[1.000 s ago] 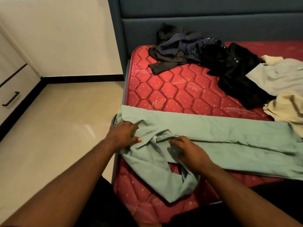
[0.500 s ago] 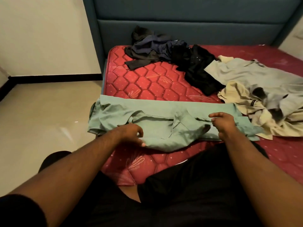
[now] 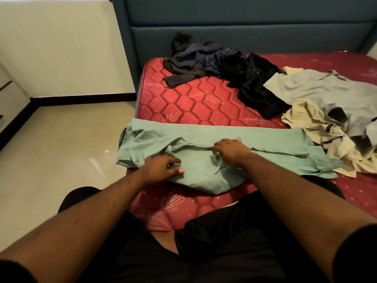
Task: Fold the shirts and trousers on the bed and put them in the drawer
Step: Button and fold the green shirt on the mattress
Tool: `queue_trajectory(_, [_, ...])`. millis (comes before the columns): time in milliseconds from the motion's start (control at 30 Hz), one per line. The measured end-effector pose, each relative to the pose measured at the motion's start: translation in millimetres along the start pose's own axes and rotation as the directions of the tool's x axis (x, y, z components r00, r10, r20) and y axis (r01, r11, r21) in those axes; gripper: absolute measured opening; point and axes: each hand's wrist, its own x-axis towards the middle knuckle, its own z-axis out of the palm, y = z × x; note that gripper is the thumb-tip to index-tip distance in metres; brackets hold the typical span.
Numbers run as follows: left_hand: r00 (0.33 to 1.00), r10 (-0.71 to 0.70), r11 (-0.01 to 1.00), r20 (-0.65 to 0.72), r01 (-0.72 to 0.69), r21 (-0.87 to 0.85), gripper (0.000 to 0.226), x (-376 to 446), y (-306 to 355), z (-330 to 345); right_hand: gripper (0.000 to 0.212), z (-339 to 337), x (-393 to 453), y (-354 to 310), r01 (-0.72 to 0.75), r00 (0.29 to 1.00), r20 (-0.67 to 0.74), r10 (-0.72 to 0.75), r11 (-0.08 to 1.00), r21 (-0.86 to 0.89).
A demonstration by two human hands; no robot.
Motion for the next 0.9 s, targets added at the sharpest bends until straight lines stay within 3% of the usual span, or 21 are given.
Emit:
queue_trajectory(67, [0.998,0.018,0.978,-0.062,-0.03,-0.207,0.049,0,-1,0,0.038,2,-5,2,-0.09,0.985,0.137,0.1,0.993,-0.079])
queue_trajectory(133, [0.998,0.047,0.943,-0.036,-0.057,-0.329,0.047,3,-1,-2,0.035,2,-16,9,-0.204,0.96,0.178,0.216,0.975,-0.082])
queue_trajectory(200, [0.988,0.111,0.942,0.11,-0.069,-0.329,0.044,7,4,-9,0.032,-1,-29,14,-0.259,0.943,0.183,0.278,0.958,-0.119])
queue_trajectory(300, [0.889,0.221,0.956,0.402,-0.117,-0.268,0.008,10,17,-37,0.027,-12,-54,29,-0.312,0.94,0.111,0.324,0.944,-0.113])
queue_trajectory(333, [0.845,0.226,0.961,0.484,-0.113,-0.252,0.015,12,20,-49,0.02,-19,-65,37,-0.332,0.937,0.109,0.332,0.943,-0.014])
queue_trajectory(400, [0.752,0.191,0.974,0.631,-0.066,-0.216,0.016,14,28,-73,0.018,-37,-89,56,-0.316,0.947,0.18,0.267,0.876,0.364])
queue_trajectory(467, [0.669,0.176,0.969,0.722,0.012,-0.247,0.009,22,36,-91,0.022,-50,-110,75,-0.253,0.967,0.174,0.186,0.623,0.74])
queue_trajectory(500, [0.668,0.161,0.956,0.726,0.078,-0.283,0.007,28,39,-98,0.021,-53,-116,82,-0.214,0.971,0.129,0.201,0.493,0.843])
queue_trajectory(567, [0.721,0.134,0.923,0.68,0.16,-0.35,0.009,47,43,-108,0.025,-57,-120,97,-0.161,0.954,0.088,0.287,0.241,0.957])
queue_trajectory(667, [0.888,0.144,0.946,0.437,0.007,-0.325,0.012,87,50,-115,0.033,-56,-111,123,-0.101,0.91,0.112,0.4,-0.048,0.994])
queue_trajectory(700, [0.941,0.16,0.968,0.3,-0.091,-0.233,0.012,106,54,-115,0.035,-56,-105,136,-0.096,0.893,0.122,0.434,-0.083,0.992])
queue_trajectory(767, [0.979,0.198,0.977,0.043,-0.2,0.067,0.009,143,61,-108,0.039,-50,-87,163,-0.1,0.818,0.139,0.558,-0.1,0.99])
queue_trajectory(833, [0.978,0.165,0.952,-0.128,-0.125,0.278,0.029,171,71,-94,0.032,-34,-67,185,-0.169,0.676,0.155,0.721,-0.054,0.984])
queue_trajectory(900, [0.969,0.156,0.92,-0.191,-0.072,0.385,0.047,193,85,-73,0.024,-15,-49,202,-0.302,0.58,0.192,0.792,-0.01,0.953])
